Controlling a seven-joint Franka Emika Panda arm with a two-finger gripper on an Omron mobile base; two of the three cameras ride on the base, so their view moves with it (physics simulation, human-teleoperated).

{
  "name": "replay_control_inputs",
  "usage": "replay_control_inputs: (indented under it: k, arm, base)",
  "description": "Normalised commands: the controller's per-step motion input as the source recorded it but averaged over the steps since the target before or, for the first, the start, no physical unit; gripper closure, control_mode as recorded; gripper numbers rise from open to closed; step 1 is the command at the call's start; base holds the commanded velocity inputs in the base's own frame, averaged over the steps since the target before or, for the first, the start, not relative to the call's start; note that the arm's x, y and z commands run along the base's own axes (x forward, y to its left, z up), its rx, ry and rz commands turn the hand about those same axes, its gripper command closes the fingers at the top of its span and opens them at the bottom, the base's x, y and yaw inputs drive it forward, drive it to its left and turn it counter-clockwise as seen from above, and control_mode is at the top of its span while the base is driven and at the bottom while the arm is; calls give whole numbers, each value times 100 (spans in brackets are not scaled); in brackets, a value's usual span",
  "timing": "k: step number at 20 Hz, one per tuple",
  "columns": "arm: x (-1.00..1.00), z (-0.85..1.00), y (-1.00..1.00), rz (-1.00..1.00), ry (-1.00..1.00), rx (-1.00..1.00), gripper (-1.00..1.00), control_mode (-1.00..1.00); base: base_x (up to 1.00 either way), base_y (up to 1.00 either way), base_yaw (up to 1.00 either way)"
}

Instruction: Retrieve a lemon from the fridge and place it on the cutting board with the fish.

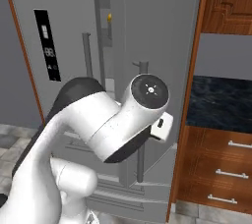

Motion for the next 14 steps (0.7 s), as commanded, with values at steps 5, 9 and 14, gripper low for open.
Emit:
replay_control_inputs:
  k: [5,9,14]
  arm:
    - [7,66,100,-7,23,-47,-100,-100]
    - [29,17,98,-2,31,-36,-100,-100]
    - [68,-4,40,1,41,-27,-100,-100]
  base:
    - [0,0,0]
    - [0,0,0]
    - [0,0,0]
